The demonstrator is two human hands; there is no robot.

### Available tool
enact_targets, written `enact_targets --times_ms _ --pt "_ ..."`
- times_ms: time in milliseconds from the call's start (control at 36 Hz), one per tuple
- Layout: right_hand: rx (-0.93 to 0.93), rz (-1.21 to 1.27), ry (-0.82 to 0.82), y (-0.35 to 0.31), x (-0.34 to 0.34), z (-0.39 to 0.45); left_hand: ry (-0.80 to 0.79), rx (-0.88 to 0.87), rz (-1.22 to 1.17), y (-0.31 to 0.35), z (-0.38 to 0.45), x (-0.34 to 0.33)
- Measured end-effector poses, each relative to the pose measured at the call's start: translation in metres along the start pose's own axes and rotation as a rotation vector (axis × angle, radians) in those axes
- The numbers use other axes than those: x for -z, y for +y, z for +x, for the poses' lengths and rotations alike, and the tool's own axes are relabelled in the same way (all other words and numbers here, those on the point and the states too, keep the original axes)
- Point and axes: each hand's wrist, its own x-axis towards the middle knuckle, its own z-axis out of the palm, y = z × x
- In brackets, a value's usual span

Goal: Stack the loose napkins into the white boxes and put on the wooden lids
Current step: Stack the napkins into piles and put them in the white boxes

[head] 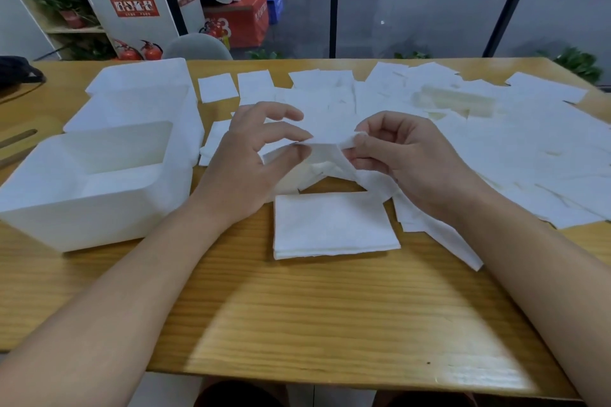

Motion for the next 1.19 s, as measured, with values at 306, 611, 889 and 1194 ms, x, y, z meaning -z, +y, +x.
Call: enact_targets --times_ms 306,611,889,1194 --pt "0.552 -0.608 0.021 -0.009 -0.013 -0.015 -0.089 -0.030 -0.034 0.007 -0.003 -0.003" --pt "0.441 -0.542 0.217 -0.007 -0.002 -0.007 -0.014 0.036 -0.138 0.004 -0.002 0.003" --pt "-0.047 -0.466 -0.093 -0.027 0.016 -0.010 -0.287 0.183 -0.484 0.015 0.001 0.028" --pt "-0.088 -0.787 -0.330 -0.016 0.010 -0.011 -0.606 0.254 -0.100 0.011 -0.003 0.026"
